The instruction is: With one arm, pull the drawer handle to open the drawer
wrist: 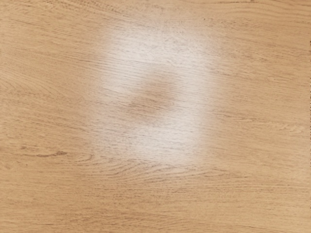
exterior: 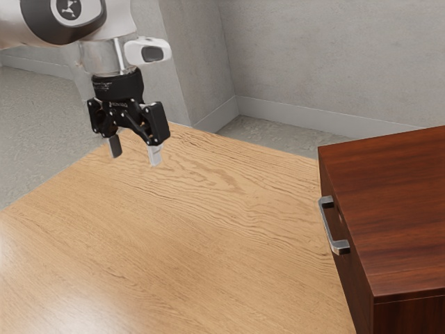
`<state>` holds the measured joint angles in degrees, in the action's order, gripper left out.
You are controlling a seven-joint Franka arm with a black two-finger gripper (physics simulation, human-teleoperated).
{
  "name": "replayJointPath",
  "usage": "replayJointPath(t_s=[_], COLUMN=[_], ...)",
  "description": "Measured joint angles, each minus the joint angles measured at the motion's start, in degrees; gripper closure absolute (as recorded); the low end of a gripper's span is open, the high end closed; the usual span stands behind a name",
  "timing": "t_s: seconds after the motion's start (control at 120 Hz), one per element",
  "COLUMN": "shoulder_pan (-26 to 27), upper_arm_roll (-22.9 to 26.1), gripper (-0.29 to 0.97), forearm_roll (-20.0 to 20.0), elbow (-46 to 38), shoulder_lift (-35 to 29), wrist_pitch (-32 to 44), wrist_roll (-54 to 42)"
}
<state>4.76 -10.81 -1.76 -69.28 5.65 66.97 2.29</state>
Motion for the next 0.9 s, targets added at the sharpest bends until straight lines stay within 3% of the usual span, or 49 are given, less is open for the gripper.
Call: replayJointPath(t_s=[0.242,0.475,0.717,0.9], shoulder_pan=[-0.04,-0.51,-3.35,-0.7], upper_arm_roll=[-0.04,0.46,2.38,3.31], gripper=[0.0,0.0,0.0,0.0], forearm_roll=[-0.06,-1.41,-1.48,-1.47], elbow=[0.04,5.96,5.38,5.31], shoulder_lift=[-0.2,-5.67,-4.08,-3.6], wrist_pitch=[3.8,3.5,3.3,3.43], wrist_roll=[0.53,2.86,26.86,43.64])
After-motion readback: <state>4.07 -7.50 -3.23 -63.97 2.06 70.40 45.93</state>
